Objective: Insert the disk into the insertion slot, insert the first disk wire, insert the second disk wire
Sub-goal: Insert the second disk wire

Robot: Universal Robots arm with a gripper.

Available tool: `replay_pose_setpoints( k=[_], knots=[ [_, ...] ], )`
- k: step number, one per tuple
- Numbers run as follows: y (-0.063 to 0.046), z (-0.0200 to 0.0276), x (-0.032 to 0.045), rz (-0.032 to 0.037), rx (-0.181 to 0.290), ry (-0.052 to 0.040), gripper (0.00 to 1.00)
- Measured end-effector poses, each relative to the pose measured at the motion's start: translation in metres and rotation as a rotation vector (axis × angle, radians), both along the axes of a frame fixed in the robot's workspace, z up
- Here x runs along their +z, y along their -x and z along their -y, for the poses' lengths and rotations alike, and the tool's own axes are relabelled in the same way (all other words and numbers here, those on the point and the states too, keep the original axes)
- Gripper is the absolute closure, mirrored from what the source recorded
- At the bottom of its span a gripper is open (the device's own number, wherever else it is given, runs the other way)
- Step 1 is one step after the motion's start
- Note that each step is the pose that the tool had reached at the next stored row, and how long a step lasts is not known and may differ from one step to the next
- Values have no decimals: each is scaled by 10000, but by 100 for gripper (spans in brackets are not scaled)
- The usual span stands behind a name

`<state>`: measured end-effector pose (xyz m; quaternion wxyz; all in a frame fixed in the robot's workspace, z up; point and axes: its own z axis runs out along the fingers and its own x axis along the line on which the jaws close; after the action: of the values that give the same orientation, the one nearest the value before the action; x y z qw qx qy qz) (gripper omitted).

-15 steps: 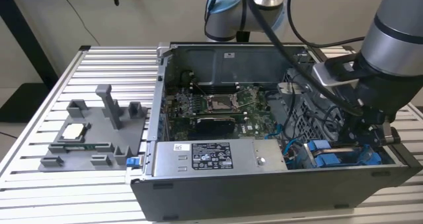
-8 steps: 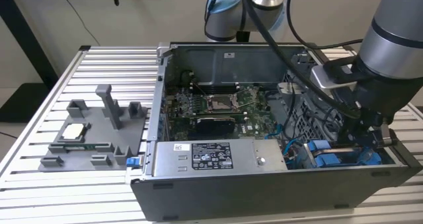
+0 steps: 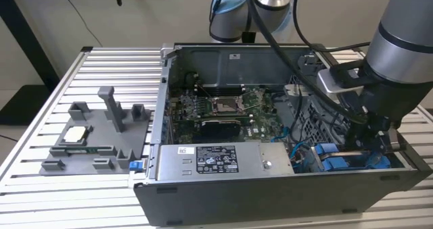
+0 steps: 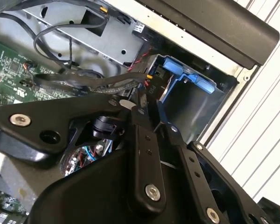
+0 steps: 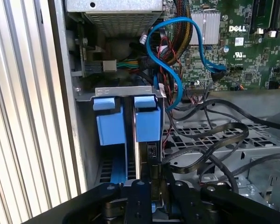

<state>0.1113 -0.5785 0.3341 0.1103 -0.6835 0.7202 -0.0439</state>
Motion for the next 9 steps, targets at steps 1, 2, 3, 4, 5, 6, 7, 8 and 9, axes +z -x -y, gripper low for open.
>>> replay_pose_setpoints(
  k=[1,2,3,4,5,6,7,8,9],
  knots=[
    [0,0,10,0,0,1,76],
    [0,0,26,-7,0,3,76],
    [0,0,46,-20,-1,2,76],
    [0,0,66,-41,0,3,76],
    [-1,0,87,-72,1,4,76],
    [-1,0,104,-115,0,3,76],
    [-4,0,119,-175,0,5,76],
    [-7,0,130,-244,0,3,76],
    [-16,0,139,-342,-1,2,76]
  ],
)
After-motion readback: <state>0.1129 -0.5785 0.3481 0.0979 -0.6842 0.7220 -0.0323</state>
